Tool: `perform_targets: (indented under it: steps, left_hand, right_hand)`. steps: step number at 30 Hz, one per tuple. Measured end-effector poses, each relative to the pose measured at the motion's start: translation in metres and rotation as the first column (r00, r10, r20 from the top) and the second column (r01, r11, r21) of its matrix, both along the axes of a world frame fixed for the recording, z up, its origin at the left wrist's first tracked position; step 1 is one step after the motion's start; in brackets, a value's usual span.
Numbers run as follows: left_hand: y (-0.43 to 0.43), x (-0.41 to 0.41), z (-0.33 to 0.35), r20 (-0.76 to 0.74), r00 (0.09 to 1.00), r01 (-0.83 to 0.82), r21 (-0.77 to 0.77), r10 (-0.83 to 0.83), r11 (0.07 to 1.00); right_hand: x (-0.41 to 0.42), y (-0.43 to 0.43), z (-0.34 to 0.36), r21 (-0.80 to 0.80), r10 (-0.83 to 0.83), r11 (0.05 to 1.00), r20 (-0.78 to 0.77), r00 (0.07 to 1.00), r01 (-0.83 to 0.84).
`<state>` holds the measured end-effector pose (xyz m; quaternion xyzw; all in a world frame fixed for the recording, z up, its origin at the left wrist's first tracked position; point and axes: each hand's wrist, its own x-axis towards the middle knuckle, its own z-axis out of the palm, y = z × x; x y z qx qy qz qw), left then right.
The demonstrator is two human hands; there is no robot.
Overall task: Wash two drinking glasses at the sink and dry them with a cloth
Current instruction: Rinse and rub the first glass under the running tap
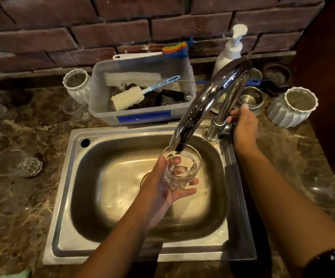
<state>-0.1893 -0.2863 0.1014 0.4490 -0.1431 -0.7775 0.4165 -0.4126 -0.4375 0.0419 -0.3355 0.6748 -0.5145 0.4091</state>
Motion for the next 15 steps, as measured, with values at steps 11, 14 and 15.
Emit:
perform_targets:
  steps: [11,14,15]
  left_hand:
    - [-0.0006,-0.0023,0.0023,0.010,1.000,-0.017,-0.006,0.017,1.000]
    - [-0.0002,-0.0029,0.0029,0.020,0.999,-0.037,0.001,0.037,0.999]
    - [0.0005,-0.0027,0.0029,0.021,0.999,-0.044,0.005,0.044,0.999]
  right_hand:
    - [0.0070,-0.0104,-0.0086,0.010,-0.065,0.998,-0.248,0.967,0.069]
    - [0.0095,-0.0107,-0.0071,0.006,-0.105,0.994,-0.260,0.960,0.110]
    - [0.0098,-0.0111,-0.0077,0.017,-0.122,0.991,-0.245,0.962,0.130]
